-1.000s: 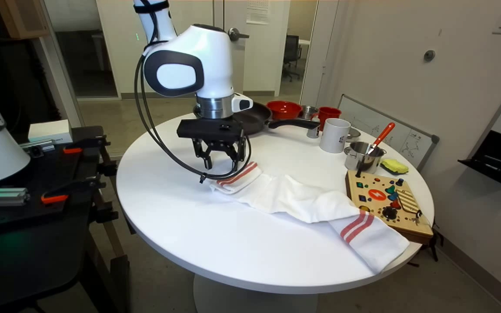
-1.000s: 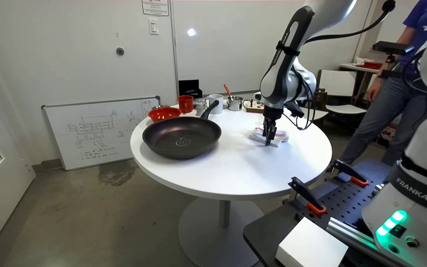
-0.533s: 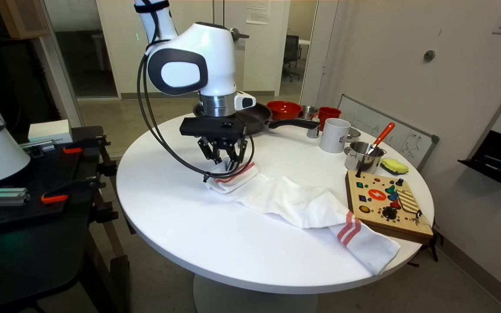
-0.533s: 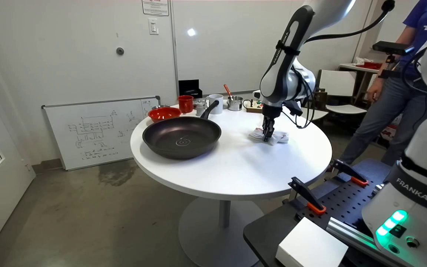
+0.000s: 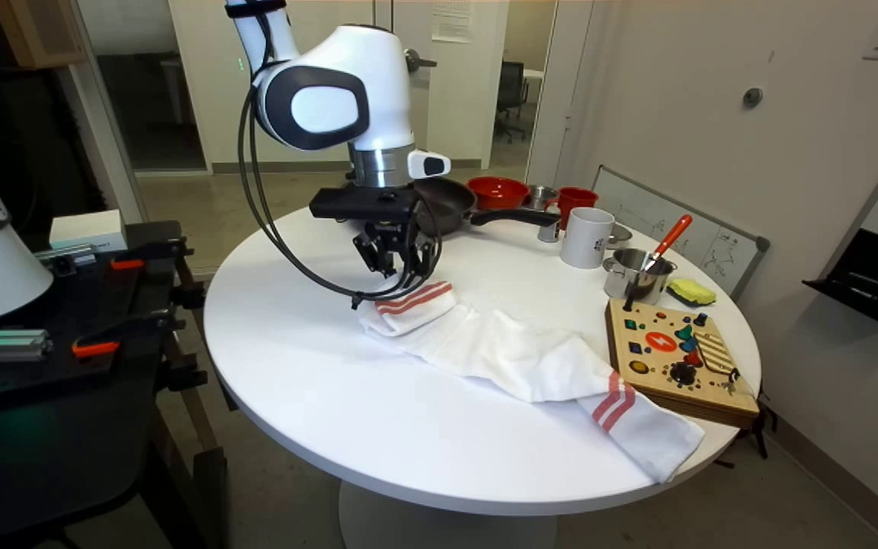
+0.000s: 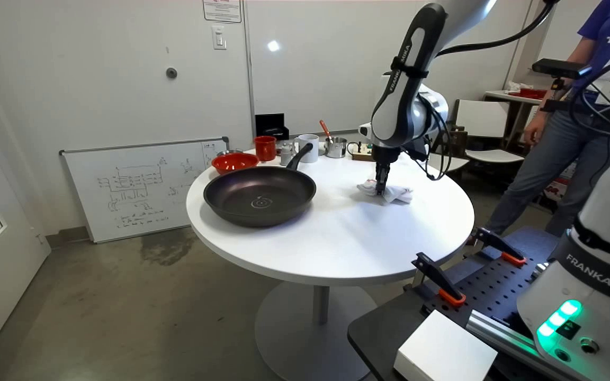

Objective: Unfold the towel on the table

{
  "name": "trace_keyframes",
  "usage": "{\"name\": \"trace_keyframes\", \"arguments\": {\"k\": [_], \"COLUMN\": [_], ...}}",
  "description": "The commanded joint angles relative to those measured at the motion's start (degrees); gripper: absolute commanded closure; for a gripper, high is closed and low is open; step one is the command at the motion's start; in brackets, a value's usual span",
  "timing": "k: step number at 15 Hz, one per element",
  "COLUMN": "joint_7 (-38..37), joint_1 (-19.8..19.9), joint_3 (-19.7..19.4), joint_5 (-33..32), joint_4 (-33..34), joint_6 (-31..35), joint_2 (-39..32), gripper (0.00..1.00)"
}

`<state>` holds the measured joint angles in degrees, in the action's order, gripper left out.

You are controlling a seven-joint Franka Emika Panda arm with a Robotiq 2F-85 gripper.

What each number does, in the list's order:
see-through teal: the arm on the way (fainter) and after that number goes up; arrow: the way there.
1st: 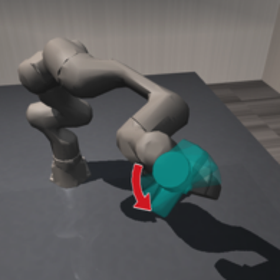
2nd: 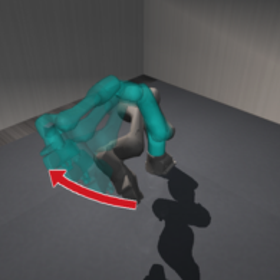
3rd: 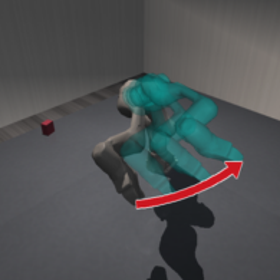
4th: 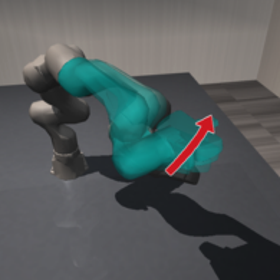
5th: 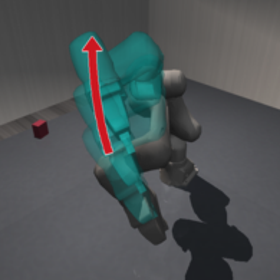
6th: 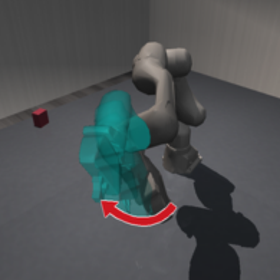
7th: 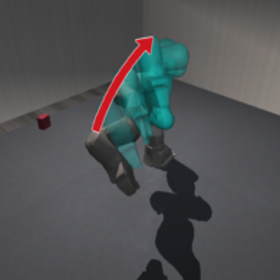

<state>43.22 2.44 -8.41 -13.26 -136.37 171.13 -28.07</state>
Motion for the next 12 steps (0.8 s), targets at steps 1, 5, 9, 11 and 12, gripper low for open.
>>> {"name": "trace_keyframes", "arguments": {"k": [1,5,9,11,12], "joint_7": [-7.80,-15.11,-22.48,-19.26,-18.42], "joint_1": [-3.80,-6.61,-8.81,-3.58,-1.89], "joint_3": [-2.12,-3.11,-4.87,0.31,1.82], "joint_5": [-4.79,-10.69,-16.96,-11.85,-9.45], "joint_4": [-0.99,-0.68,0.33,3.13,4.63], "joint_6": [-4.16,-6.83,-5.93,-12.70,-16.37], "joint_2": [3.40,4.02,3.14,2.71,2.38], "gripper": [0.95,0.95,0.95,0.96,0.95]}}
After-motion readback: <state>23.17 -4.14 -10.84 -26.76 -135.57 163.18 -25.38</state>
